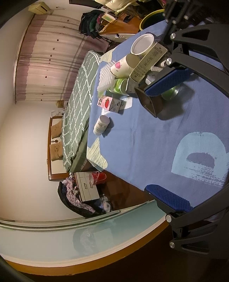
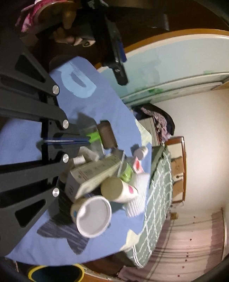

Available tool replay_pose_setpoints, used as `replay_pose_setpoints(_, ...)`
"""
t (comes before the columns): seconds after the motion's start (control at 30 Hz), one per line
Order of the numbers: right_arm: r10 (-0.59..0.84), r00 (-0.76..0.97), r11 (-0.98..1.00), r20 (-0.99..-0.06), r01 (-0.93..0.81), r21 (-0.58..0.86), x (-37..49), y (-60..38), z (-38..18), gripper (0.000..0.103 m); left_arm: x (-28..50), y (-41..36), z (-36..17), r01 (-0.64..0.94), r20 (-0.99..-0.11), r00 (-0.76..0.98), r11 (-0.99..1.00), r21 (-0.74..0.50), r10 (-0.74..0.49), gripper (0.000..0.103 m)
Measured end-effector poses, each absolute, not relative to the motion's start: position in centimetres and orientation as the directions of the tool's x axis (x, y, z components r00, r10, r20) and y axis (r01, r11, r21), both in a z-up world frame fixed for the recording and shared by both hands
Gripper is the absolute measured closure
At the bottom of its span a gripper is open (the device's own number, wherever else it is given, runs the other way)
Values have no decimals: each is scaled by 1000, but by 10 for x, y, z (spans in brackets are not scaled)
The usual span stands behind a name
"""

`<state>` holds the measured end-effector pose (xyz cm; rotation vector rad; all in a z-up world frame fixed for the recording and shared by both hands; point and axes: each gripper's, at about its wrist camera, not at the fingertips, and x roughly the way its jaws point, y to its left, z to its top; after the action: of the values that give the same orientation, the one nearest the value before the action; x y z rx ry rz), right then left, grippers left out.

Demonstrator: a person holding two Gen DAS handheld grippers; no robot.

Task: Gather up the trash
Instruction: 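Reach the right gripper into the pile and grasp the white tissue, then carry the tissue with the right gripper over the bin and release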

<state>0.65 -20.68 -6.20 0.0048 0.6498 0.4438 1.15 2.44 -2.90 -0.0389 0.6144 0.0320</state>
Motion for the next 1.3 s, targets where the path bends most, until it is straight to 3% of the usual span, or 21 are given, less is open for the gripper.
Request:
replay_pose_setpoints(0.07,375,694,914,-615,-387,121,12,-207,-68,101,10,24,-27,-38,-576,817,999,-28,15,4)
replay_pose_setpoints(0.13,362,651,917,-668,-378,128,18,-204,-86,70,9,23,-27,-35,-574,819,999,-28,12,4)
replay_pose_setpoints(0.17,357,643,919,-678,-371,133,19,-203,-93,38,9,23,-26,-33,-573,819,999,-28,11,4)
replay_pose_setpoints(0.2,341,643,924,-686,-362,121,20,-200,-101,32,8,23,-26,-31,-573,820,999,-28,9,4)
replay_pose_setpoints(0.5,226,629,952,-743,-305,32,49,-184,-135,33,10,23,-25,-29,-578,816,999,-29,7,4)
replay_pose_setpoints(0.53,230,629,952,-742,-304,37,51,-184,-136,42,10,23,-25,-28,-578,816,999,-27,7,4)
replay_pose_setpoints(0.57,233,621,951,-748,-305,42,53,-185,-137,72,10,23,-25,-28,-578,816,999,-26,8,4)
replay_pose_setpoints(0.6,231,621,952,-749,-303,42,56,-185,-138,88,10,24,-25,-29,-578,816,999,-27,8,4)
replay_pose_setpoints(0.67,256,617,947,-744,-315,65,57,-188,-136,94,11,24,-26,-29,-579,815,999,-32,5,4)
replay_pose_setpoints(1.03,440,667,876,-601,-466,124,13,-187,-68,95,11,22,-27,-21,-578,816,1000,-24,4,4)
replay_pose_setpoints(1.3,308,795,950,-523,-289,121,10,-257,-33,95,7,9,-28,28,-580,814,999,-29,-40,4)
